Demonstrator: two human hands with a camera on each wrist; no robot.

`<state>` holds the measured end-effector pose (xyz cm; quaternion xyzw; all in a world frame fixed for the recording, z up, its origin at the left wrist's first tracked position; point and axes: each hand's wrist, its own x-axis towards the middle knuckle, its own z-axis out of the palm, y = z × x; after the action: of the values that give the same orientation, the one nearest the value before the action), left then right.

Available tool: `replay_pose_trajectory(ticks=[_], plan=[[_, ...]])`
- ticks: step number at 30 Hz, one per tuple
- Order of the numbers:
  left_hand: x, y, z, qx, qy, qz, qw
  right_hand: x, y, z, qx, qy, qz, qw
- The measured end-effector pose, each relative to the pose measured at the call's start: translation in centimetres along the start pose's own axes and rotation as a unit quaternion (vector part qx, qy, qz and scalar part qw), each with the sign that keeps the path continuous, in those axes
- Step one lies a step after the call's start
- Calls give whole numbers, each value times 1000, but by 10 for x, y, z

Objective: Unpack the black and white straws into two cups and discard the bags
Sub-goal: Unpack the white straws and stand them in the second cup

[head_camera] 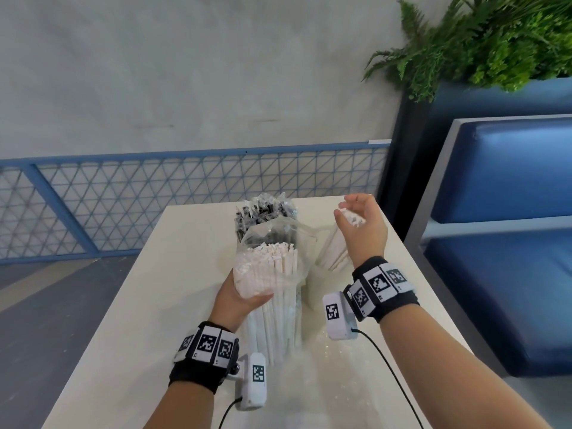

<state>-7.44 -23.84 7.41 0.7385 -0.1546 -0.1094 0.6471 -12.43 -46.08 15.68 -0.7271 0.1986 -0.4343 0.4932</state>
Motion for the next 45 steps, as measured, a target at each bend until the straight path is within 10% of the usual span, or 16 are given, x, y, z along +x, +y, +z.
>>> replay_pose_trajectory(ticks=[3, 7, 21, 26, 36, 45], plan=[[2, -3, -1, -1, 6, 2, 1000, -8, 15, -13, -77, 48, -17, 996], [3, -4, -1, -18, 3, 6, 1000, -30, 27, -15, 14, -59, 76, 995], [7, -10, -3, -42, -4, 2, 999, 16, 4, 3, -182, -172, 1, 968], [6, -7, -2, -36, -5, -1, 999, -13, -26, -4, -52, -32, -141, 988], [-1, -3, -1, -53, -28, 8, 998, -72, -7, 27, -163, -318, -40, 933], [-2, -4, -4, -69, -43, 9, 997, -74, -6, 37, -145, -367, -1, 919]])
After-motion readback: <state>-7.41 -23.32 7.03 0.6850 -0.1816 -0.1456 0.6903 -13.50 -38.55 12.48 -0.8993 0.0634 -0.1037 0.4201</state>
